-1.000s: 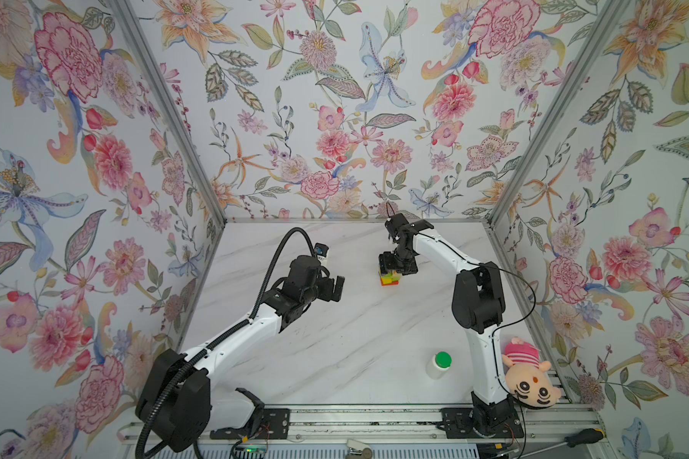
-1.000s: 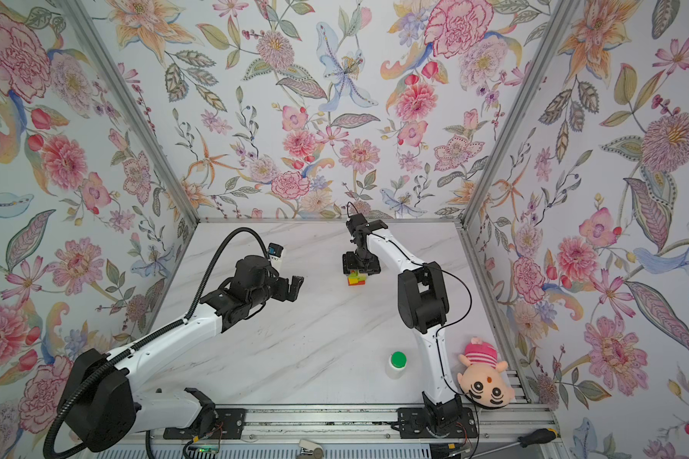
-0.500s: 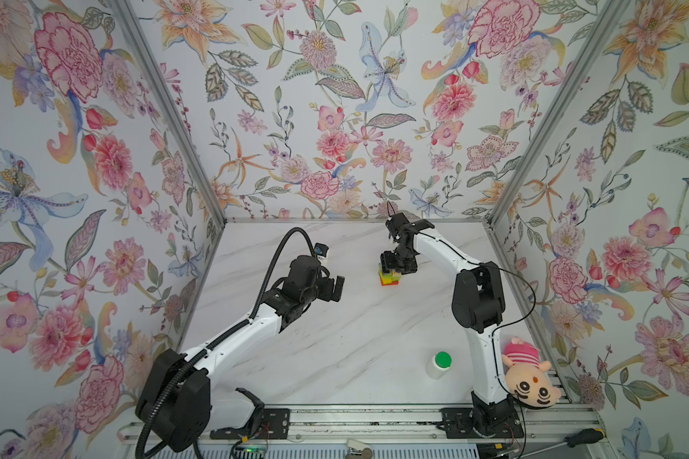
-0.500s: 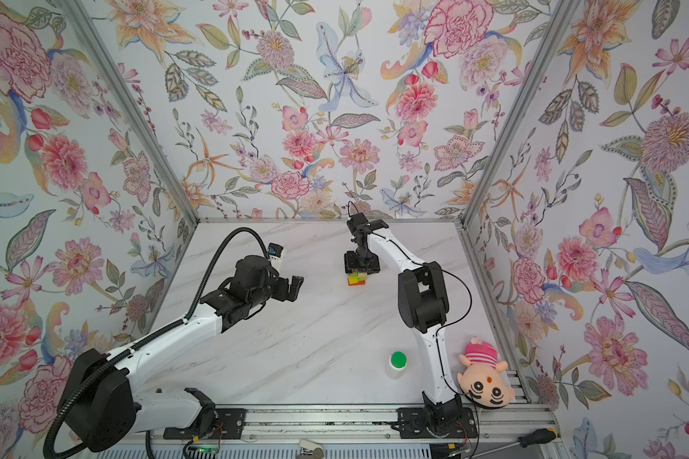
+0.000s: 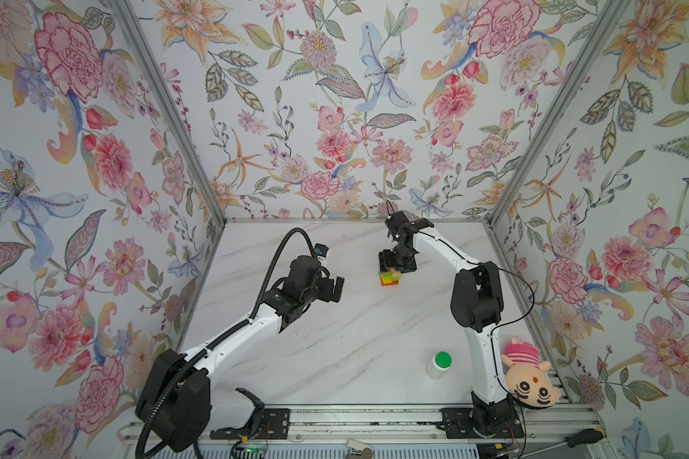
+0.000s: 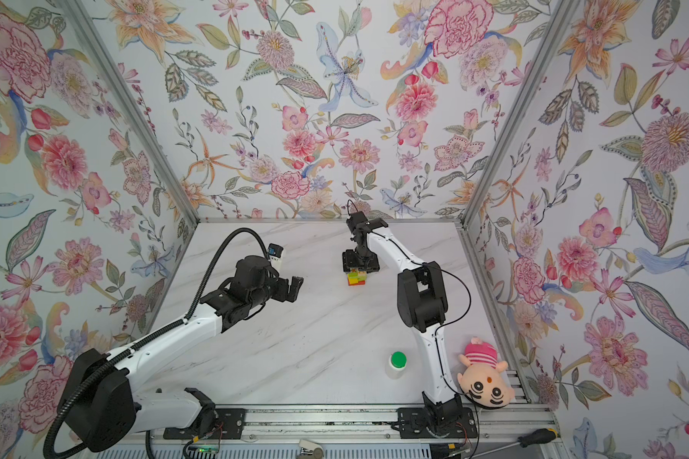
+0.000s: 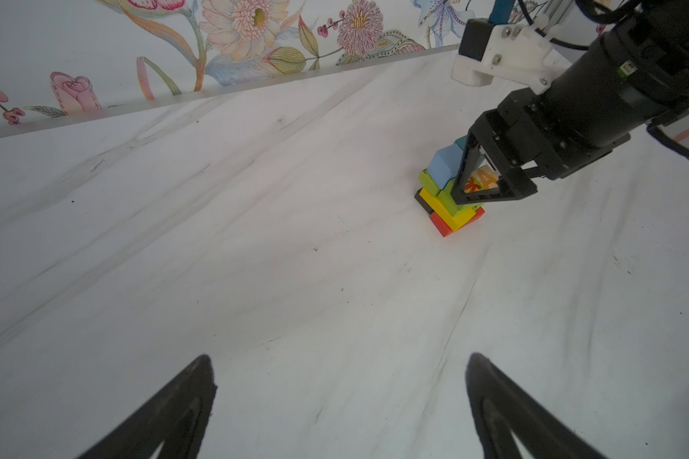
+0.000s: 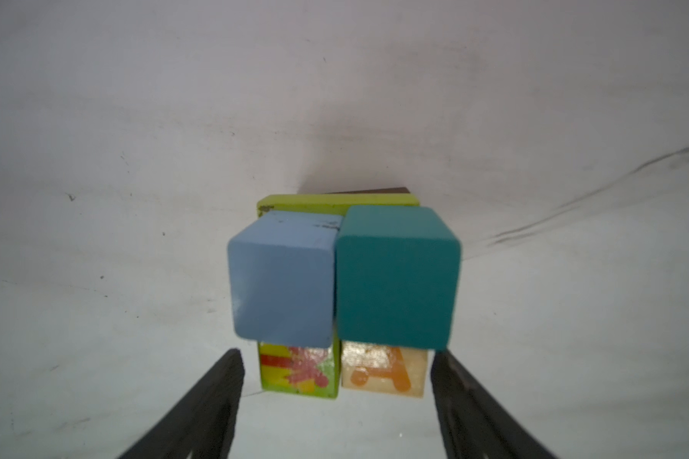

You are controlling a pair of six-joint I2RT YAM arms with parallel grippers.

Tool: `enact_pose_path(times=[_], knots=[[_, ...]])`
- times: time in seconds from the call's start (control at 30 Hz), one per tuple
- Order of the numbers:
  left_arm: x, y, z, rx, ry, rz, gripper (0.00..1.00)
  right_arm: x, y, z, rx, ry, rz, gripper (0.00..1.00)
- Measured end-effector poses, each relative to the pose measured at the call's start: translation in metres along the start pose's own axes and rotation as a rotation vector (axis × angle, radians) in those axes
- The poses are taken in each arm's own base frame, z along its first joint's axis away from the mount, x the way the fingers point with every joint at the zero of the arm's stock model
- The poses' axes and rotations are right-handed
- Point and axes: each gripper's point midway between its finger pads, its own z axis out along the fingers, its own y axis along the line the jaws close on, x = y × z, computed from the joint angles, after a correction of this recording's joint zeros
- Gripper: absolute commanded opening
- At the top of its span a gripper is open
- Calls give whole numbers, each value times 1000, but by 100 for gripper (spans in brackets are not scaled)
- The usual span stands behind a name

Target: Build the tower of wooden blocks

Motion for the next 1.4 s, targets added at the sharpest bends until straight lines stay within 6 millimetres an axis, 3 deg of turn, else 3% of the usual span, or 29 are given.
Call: enact_pose_path(times=[0.2,0.33,0.4,0.5,0.57,0.63,0.7,0.77,0.93,1.03,1.23,1.4], knots=[[-1,0,-1,0,-2,0,99,2,-1,-2,7,8,-10,99],[-4,2,-5,-8,-16,2,100,6,-5,-24,16,-11,-19,99],[-8,8,-9,-33,-28,1,99,7,-11,-52,22,-56,-15,99],[-18,25,-19,-85,-69,-5,99,11,-35,-114,36,-173,18,99],[-27,41,-31,-140,-116,-19,100,20,-64,-160,64,-271,65,99],[-31,53,-42,-186,-157,-30,99,36,-97,-194,113,-347,124,99],[-32,66,-52,-236,-194,-41,99,59,-126,-208,179,-378,179,99],[-29,76,-58,-282,-220,-50,99,87,-145,-201,235,-360,216,99],[-2,111,-65,-406,-227,-83,99,161,-180,-146,290,-286,325,99],[10,128,-70,-472,-233,-89,99,191,-198,-144,303,-360,409,99],[18,156,-94,-600,-329,-78,100,196,-207,-160,320,-654,405,99],[29,186,-109,-692,-406,-108,99,179,-212,-146,337,-742,351,99]])
